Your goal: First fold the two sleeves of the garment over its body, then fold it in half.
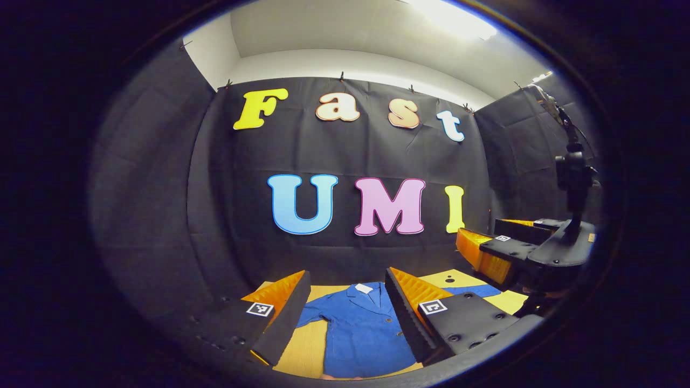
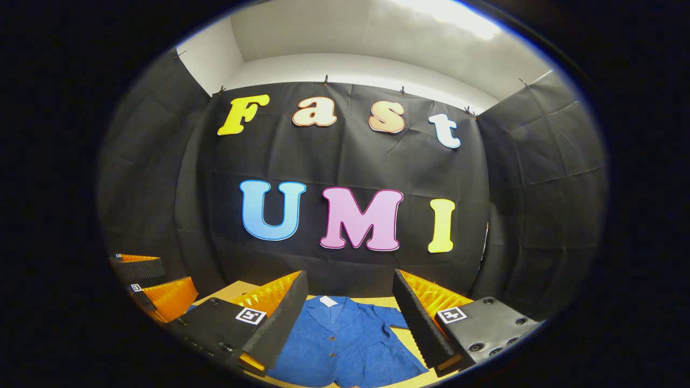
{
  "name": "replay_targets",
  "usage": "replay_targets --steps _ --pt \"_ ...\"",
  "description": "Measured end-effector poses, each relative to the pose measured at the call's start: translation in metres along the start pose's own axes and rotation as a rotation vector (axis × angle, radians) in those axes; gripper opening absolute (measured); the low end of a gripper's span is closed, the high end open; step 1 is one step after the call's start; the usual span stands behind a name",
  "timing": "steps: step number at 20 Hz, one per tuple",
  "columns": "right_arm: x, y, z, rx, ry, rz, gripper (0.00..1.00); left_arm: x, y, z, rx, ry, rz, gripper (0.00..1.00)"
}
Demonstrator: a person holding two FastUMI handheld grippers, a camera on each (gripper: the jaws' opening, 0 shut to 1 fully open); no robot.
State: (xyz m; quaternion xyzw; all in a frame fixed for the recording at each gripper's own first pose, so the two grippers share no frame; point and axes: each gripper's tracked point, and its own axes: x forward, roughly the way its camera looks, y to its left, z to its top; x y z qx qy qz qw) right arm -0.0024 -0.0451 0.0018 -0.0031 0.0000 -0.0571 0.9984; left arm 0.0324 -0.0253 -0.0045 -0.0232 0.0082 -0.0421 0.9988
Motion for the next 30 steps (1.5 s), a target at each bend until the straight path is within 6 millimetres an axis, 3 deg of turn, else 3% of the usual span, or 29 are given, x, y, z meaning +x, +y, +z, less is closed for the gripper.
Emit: replay_targets --steps 7,8,9,17,30 --pt "0.014 -0.019 -0.004 0.027 0.014 -0.021 0.99 0.013 0.000 0.001 -0.013 0.006 0.026 0.81" --pt "0.017 -0.022 -0.004 0.024 0.013 -0.023 0.95 0.016 0.000 -0.001 -0.016 0.010 0.029 0.80" --pt "0.019 -0.024 -0.006 0.023 0.015 -0.023 0.99 0.020 -0.001 -0.002 -0.019 0.015 0.030 0.80" --pt "0.044 -0.047 -0.011 0.029 0.027 -0.034 0.99 0.051 -0.009 0.005 -0.021 0.008 0.040 0.81" --pt "0.077 -0.058 -0.030 0.045 0.060 0.000 0.99 0.092 -0.014 0.002 -0.017 0.026 0.073 0.80"
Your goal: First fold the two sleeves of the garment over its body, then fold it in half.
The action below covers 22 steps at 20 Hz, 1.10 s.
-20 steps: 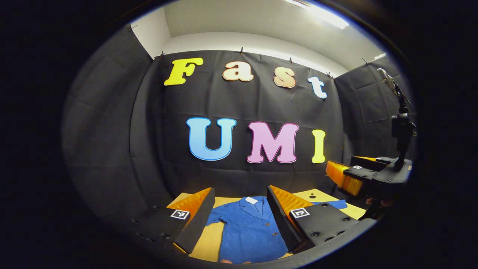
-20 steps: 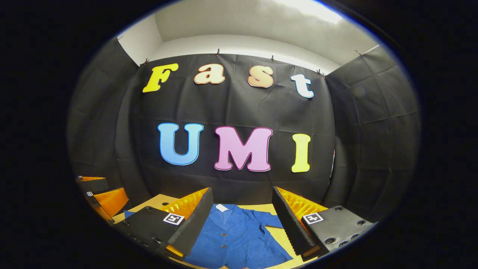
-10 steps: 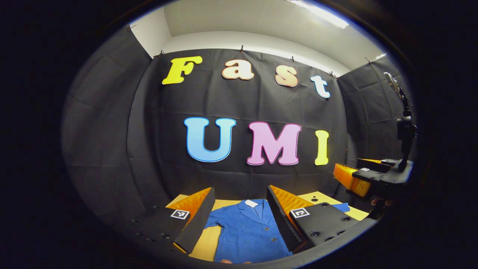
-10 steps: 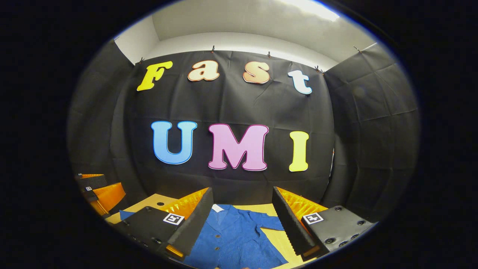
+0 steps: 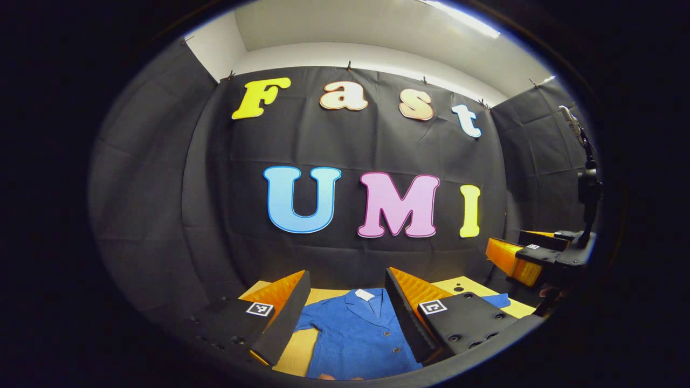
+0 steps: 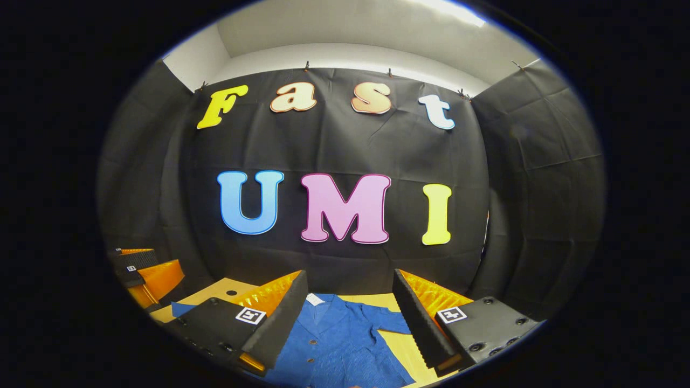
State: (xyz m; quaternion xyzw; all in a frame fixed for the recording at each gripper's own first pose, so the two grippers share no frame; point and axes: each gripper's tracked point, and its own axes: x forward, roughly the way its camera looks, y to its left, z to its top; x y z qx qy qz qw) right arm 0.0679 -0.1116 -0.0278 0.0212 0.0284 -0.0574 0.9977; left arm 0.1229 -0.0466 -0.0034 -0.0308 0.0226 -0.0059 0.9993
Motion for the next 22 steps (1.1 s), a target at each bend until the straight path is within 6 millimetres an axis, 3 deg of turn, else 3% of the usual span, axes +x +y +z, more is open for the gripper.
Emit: replay_targets --steps 2,3,4,5,7,8,11,14,17,22 --pt "0.009 -0.001 -0.007 0.012 0.018 0.002 0.99 0.005 0.000 -0.002 0.004 0.012 0.005 0.81" --pt "0.015 -0.001 -0.011 0.024 0.030 0.002 0.92 0.006 0.001 -0.003 0.005 0.016 0.009 0.80" --pt "0.021 0.002 -0.016 0.035 0.041 0.006 0.92 0.008 0.000 -0.004 0.001 0.024 0.010 0.81" --pt "0.028 0.005 -0.023 0.038 0.057 0.011 0.99 0.010 0.000 -0.005 -0.004 0.030 0.010 0.81" --pt "0.044 0.008 -0.039 0.032 0.095 0.026 0.99 0.015 -0.001 -0.005 -0.008 0.039 0.012 0.80" --pt "0.053 0.008 -0.045 0.031 0.109 0.031 0.92 0.018 -0.001 -0.006 -0.006 0.042 0.016 0.80" --pt "0.085 -0.012 -0.066 0.050 0.164 0.006 0.99 0.029 -0.002 -0.009 -0.005 0.055 0.027 0.80" --pt "0.119 -0.062 -0.089 0.054 0.207 -0.085 0.99 0.043 -0.012 -0.017 -0.049 0.076 0.009 0.80" --pt "0.139 -0.139 -0.122 0.087 0.283 -0.227 0.99 0.059 -0.023 -0.030 -0.054 0.115 0.008 0.81" --pt "0.160 -0.252 -0.199 0.100 0.458 -0.380 0.97 0.088 -0.057 -0.059 -0.090 0.202 -0.002 0.80"
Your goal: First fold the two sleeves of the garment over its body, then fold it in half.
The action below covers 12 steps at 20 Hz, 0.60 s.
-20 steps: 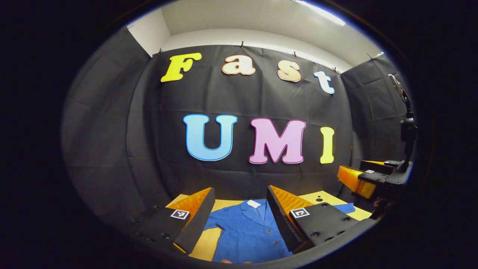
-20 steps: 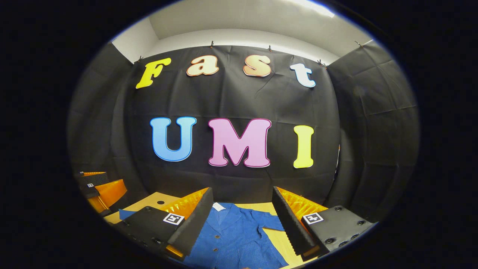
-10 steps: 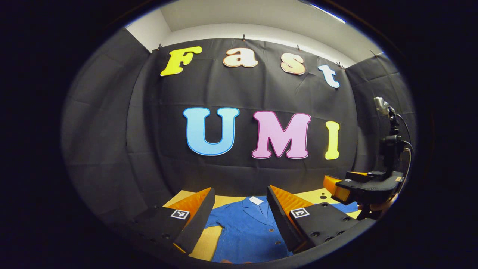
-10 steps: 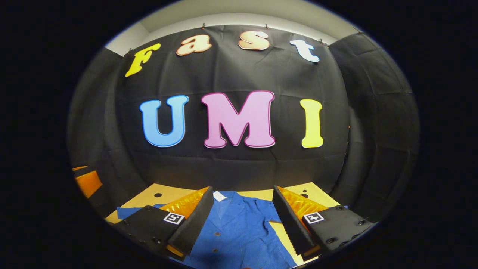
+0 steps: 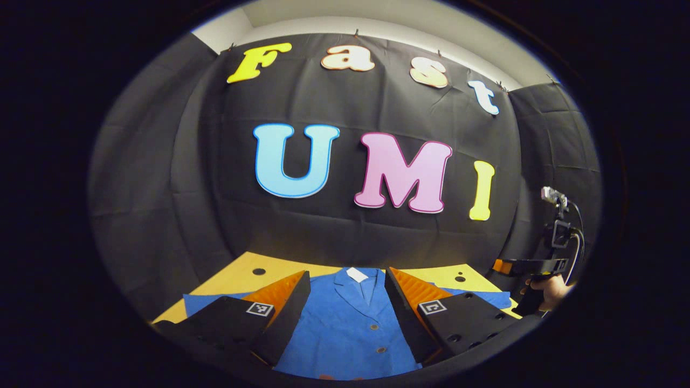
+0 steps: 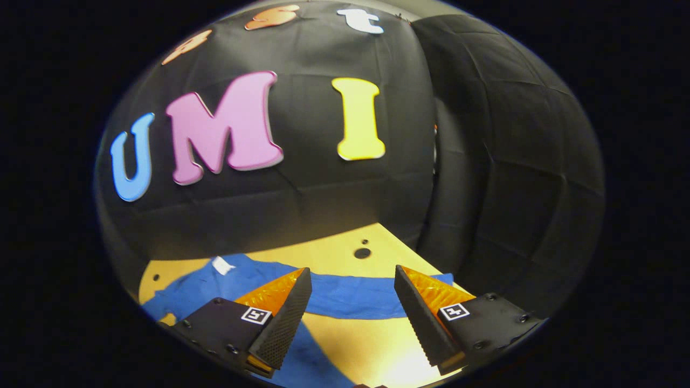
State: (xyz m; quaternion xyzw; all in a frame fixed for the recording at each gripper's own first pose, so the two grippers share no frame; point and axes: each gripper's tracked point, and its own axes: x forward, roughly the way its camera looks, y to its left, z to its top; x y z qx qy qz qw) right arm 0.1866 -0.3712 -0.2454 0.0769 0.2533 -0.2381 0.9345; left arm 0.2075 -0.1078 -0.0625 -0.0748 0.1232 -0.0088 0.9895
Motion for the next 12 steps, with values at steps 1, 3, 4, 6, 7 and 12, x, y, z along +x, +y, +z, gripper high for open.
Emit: replay_targets --steps 1,3,4,6,7,12 --pt "0.017 -0.021 -0.009 -0.022 0.024 -0.037 0.84 0.008 -0.009 -0.005 -0.004 0.023 -0.010 0.80" --pt "0.049 -0.065 -0.034 -0.027 0.075 -0.111 0.98 0.022 -0.025 -0.013 0.000 0.066 -0.032 0.80" --pt "0.064 -0.084 -0.043 -0.014 0.100 -0.147 0.97 0.028 -0.034 -0.015 0.005 0.082 -0.045 0.80" --pt "0.090 -0.120 -0.066 0.009 0.160 -0.220 0.98 0.039 -0.050 -0.020 0.017 0.106 -0.077 0.80" --pt "0.101 -0.144 -0.081 0.003 0.194 -0.262 0.98 0.043 -0.058 -0.023 0.025 0.117 -0.092 0.80" --pt "0.141 -0.195 -0.155 0.051 0.450 -0.339 1.00 0.054 -0.091 -0.048 0.058 0.206 -0.143 0.81"
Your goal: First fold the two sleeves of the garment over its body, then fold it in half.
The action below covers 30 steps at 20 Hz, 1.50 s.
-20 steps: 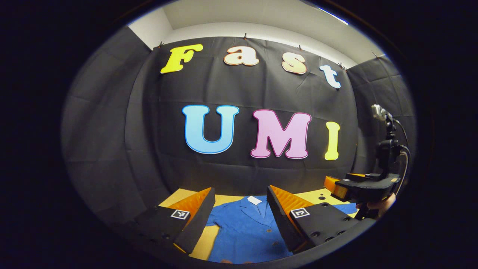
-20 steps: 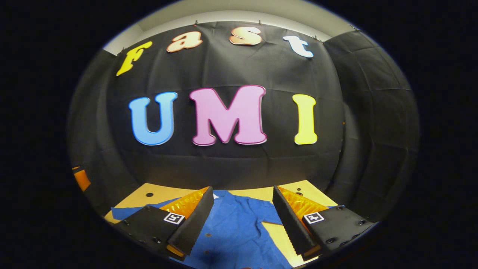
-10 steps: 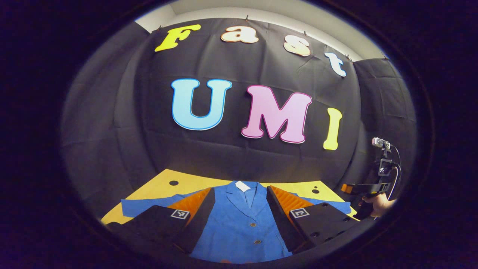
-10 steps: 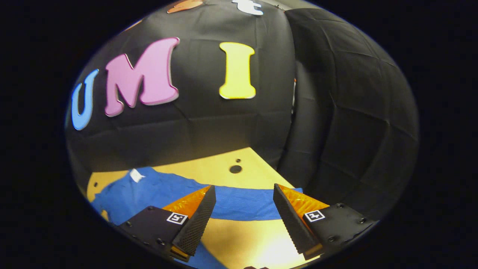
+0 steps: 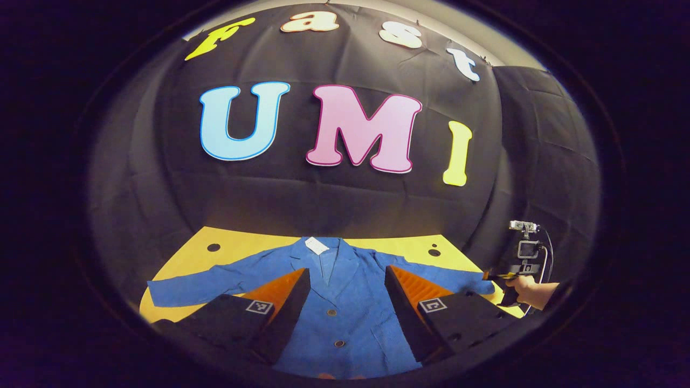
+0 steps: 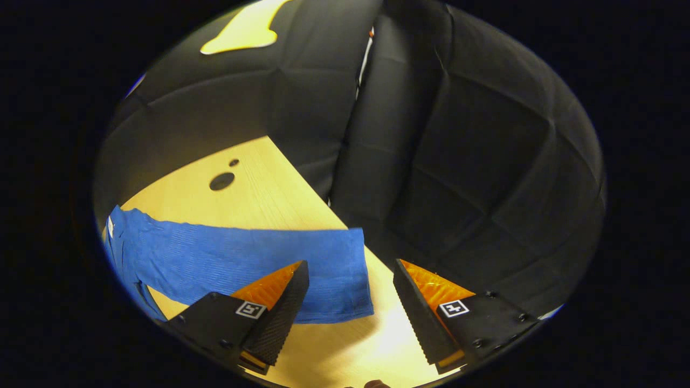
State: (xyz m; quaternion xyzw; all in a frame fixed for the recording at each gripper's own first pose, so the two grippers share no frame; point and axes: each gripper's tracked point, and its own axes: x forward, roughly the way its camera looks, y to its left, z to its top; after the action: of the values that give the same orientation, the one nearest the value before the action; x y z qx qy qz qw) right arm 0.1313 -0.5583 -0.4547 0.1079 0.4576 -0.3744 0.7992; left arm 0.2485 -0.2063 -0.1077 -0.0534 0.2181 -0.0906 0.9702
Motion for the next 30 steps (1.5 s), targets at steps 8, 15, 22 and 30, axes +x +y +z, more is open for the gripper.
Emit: replay_targets --steps 8,15,22,30 --pt "0.013 0.006 -0.017 0.128 0.112 0.084 0.71 0.004 -0.015 -0.001 0.015 0.014 -0.018 0.81" --pt "0.008 0.042 -0.017 0.148 0.132 0.190 0.14 -0.001 0.000 -0.006 -0.011 0.018 0.011 0.81" --pt "-0.023 0.074 -0.014 0.150 0.113 0.288 0.01 -0.014 0.020 -0.013 -0.025 0.023 0.050 0.81" --pt "-0.153 0.266 0.027 0.065 -0.019 0.650 0.01 -0.046 0.053 -0.013 -0.070 -0.021 0.126 0.81"
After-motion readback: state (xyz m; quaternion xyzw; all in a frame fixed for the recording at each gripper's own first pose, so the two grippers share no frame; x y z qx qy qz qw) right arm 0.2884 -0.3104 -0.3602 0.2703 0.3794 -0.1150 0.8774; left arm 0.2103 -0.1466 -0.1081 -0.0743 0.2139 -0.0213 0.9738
